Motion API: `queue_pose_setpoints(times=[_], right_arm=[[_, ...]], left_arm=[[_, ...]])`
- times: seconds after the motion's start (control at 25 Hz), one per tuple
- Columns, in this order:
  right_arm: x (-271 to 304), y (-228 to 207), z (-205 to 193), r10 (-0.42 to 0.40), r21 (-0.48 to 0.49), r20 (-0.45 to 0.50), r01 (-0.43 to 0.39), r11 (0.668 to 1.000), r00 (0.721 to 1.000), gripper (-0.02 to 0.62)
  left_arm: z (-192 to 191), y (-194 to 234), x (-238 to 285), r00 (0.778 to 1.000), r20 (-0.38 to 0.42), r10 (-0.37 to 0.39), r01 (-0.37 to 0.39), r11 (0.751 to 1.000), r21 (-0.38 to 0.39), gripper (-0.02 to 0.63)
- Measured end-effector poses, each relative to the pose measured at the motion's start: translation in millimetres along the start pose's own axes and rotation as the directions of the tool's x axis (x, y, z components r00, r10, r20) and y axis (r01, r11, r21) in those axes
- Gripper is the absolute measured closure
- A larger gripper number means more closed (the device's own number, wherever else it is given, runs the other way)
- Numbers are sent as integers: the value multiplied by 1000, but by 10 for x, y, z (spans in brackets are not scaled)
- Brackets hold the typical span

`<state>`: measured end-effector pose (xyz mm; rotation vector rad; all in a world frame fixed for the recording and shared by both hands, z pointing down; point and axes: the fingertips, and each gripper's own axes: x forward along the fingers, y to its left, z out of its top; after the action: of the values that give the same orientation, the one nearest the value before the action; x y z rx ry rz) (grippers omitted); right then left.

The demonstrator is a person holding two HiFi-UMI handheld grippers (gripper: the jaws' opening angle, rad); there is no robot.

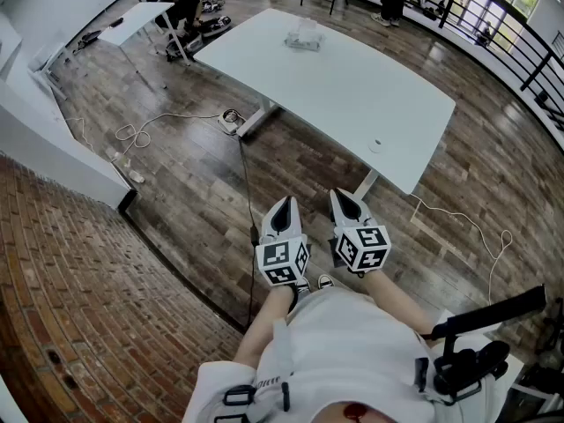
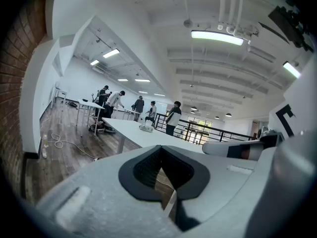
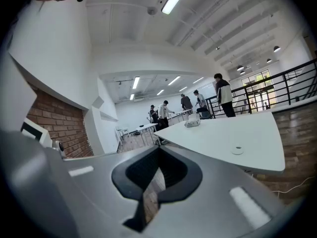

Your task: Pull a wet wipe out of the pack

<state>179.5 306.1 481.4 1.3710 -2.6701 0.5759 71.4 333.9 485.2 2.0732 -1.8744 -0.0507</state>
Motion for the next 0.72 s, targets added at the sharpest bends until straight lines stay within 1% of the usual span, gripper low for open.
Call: queue_pose_setpoints(times=[0.12,0.28,0.48,0.6,0.72], right_arm=[[20,83,-11,-9,5,3,8,1000,1000,591],[56,124,-46,-34,12,5,34,999,999,591],[85,108,-135,-58,13,-13,58,998,998,591],[135,62,-165,-65,11,-15,65,998,998,591],[270,-13,-141,-65,25,-12,65,998,998,591]], left_arm=[[35,40,-76,1000,2,-17,17,1000,27,604],[21,153,-132,1000,-1,-20,20,1000,9,604],[-128,276,-147,999,-32,-11,10,1000,-22,604],[-195,298,-107,999,-42,-15,14,1000,-22,604],[-182,352,2,999,-41,-9,9,1000,-14,604]])
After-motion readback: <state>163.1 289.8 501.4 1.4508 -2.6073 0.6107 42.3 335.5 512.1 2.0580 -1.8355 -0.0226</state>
